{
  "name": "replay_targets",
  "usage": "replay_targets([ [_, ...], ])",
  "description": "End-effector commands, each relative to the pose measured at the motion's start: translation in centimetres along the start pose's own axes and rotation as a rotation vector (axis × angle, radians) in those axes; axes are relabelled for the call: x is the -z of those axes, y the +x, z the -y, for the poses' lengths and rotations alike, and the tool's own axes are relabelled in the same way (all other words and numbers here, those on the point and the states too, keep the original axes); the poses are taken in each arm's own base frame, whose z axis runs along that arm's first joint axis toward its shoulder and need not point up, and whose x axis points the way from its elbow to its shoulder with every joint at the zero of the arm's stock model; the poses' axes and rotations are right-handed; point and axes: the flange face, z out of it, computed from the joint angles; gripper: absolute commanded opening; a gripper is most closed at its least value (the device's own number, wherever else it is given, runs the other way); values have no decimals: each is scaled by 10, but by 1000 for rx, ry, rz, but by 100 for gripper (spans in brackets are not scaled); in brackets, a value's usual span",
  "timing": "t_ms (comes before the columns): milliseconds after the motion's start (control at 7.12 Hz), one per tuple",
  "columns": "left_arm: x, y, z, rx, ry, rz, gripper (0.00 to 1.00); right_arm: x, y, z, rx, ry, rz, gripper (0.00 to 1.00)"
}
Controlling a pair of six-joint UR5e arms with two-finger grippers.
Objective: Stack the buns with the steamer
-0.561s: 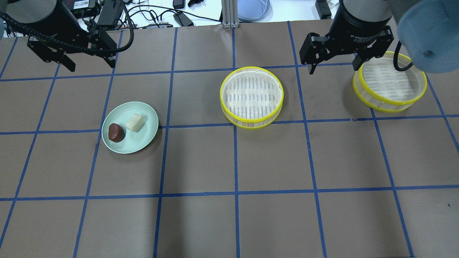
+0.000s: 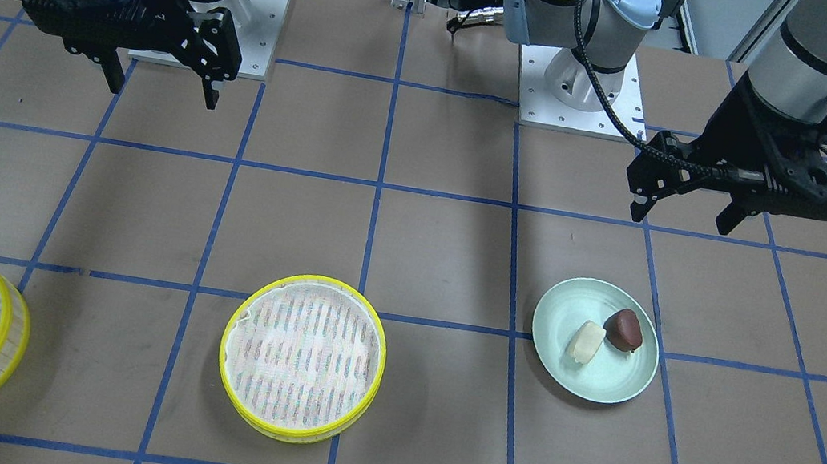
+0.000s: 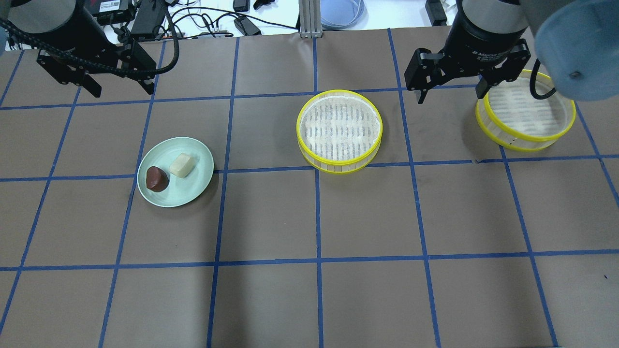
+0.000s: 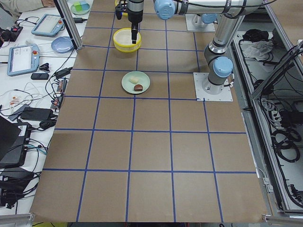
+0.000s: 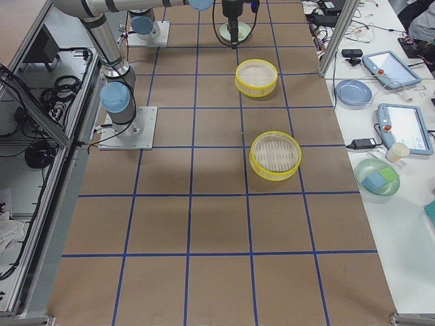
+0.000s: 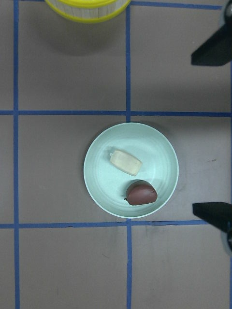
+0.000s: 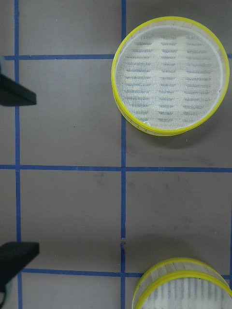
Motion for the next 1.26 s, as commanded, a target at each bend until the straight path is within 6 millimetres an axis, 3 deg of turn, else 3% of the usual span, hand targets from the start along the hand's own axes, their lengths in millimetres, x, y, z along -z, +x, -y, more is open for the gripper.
replay_targets([
  [0,-81,-7,16,-2,-25,1,100,-26,38,35,-73,-5,8,100],
  [140,-138,-8,19,-41,-31,3,100,-39,67,66,-86,84,-10,100],
  [281,-165,-16,26,-58,-53,1,100,-75,102,103,-16,123,-38,100],
  [561,-225,-28,40,-148,-124,-12,100,-159,214,135,43,13,-34,100],
  [702,-251,-30,45,-181,-149,-20,100,-192,279,155,44,42,-3,100],
  [842,-271,-31,50,-183,-154,-21,100,-221,334,157,52,42,42,100],
  [982,-296,-32,53,-184,-173,-26,92,-240,368,161,100,88,-1,100],
  [1123,-312,-32,55,-185,-190,-29,56,-264,386,162,105,84,-38,100],
])
